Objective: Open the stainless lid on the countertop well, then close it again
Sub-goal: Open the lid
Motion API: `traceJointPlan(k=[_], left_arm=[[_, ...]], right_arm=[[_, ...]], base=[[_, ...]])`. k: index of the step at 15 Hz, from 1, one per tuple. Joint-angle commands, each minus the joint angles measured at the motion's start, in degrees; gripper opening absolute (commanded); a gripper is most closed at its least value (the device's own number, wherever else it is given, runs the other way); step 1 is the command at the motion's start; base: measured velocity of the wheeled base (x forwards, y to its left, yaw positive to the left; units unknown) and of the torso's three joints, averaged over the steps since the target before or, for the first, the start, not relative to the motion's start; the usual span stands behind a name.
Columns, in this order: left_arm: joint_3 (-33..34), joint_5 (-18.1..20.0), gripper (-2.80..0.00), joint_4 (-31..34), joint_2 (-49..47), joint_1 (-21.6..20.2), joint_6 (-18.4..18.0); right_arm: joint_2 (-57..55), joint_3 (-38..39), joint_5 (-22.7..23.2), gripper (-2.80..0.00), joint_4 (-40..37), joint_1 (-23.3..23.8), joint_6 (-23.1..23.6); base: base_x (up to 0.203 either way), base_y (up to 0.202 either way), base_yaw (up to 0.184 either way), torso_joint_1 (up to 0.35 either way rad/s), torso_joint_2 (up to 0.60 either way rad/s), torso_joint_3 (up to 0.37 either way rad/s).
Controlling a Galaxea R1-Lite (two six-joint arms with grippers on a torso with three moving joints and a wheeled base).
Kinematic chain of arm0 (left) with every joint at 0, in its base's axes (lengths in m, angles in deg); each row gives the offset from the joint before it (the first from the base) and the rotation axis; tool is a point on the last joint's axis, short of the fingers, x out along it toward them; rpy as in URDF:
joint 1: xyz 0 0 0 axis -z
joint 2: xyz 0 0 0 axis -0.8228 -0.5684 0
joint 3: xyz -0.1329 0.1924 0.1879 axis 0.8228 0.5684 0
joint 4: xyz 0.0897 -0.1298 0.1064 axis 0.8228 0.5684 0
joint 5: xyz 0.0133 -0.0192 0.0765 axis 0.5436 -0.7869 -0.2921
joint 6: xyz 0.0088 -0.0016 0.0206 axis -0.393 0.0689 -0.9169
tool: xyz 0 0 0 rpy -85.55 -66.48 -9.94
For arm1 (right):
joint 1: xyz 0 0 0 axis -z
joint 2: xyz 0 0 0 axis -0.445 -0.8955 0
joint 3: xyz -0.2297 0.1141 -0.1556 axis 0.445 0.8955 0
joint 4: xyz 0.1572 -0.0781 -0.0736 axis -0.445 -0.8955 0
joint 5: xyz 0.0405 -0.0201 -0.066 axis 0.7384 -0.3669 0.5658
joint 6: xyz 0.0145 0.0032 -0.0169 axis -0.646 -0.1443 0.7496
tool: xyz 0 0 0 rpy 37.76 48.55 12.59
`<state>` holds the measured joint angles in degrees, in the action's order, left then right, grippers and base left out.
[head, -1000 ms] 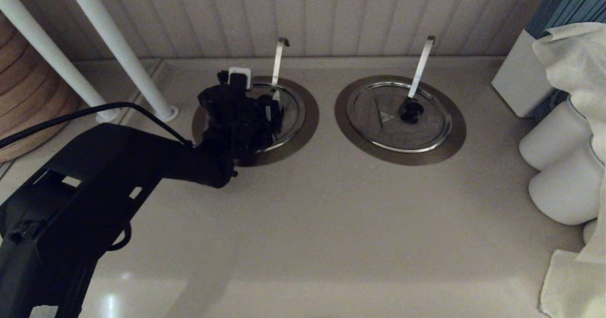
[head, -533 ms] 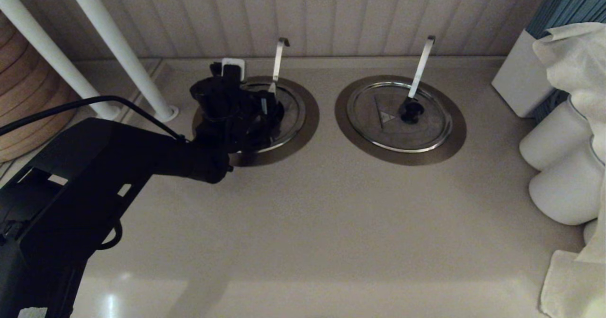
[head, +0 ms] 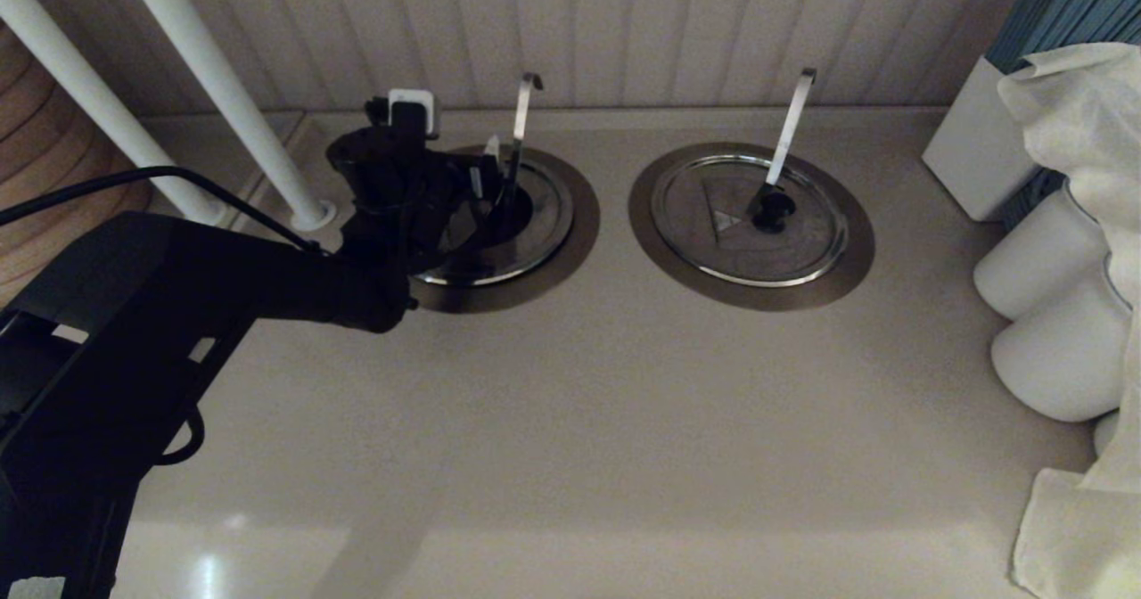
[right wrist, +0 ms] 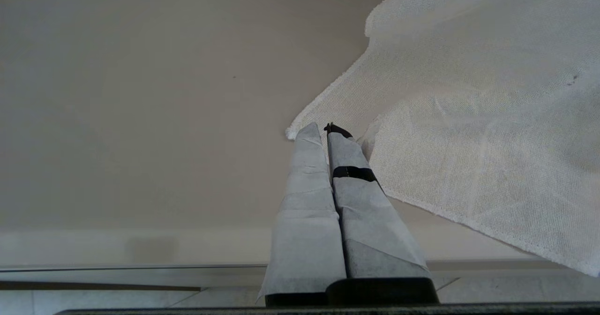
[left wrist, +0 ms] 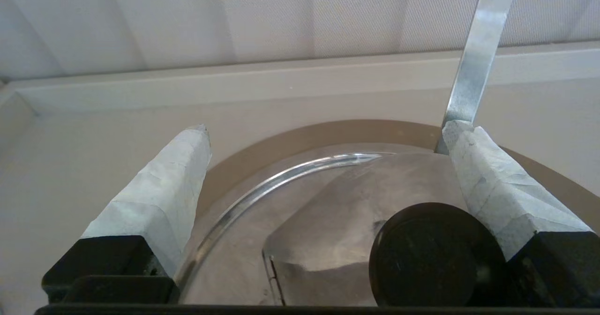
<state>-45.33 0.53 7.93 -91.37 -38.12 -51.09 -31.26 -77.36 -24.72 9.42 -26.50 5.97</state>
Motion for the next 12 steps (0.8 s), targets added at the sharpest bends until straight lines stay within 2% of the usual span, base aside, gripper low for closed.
traceJointPlan(k=[1,6,12], left_arm=[[0.01,-0.19,0.0,-0.22,0.33,-0.55,-0.13],[-0.08,0.25,0.0,-0.14,1.39,-2.89,-0.13],[0.1,0.16,0.0,-0.22,0.89,-2.35,-0.04]], right_arm=[[0.02,0.0,0.01,-2.8,0.0,-0.01,-0.01],[0.02,0.0,0.01,-2.8,0.0,-0.01,-0.01],[0.02,0.0,0.01,-2.8,0.0,-0.01,-0.01]], base=[[0.0,0.0,0.0,0.0,0.0,0.0],[0.0,0.0,0.0,0.0,0.0,0.0],[0.0,0.0,0.0,0.0,0.0,0.0]])
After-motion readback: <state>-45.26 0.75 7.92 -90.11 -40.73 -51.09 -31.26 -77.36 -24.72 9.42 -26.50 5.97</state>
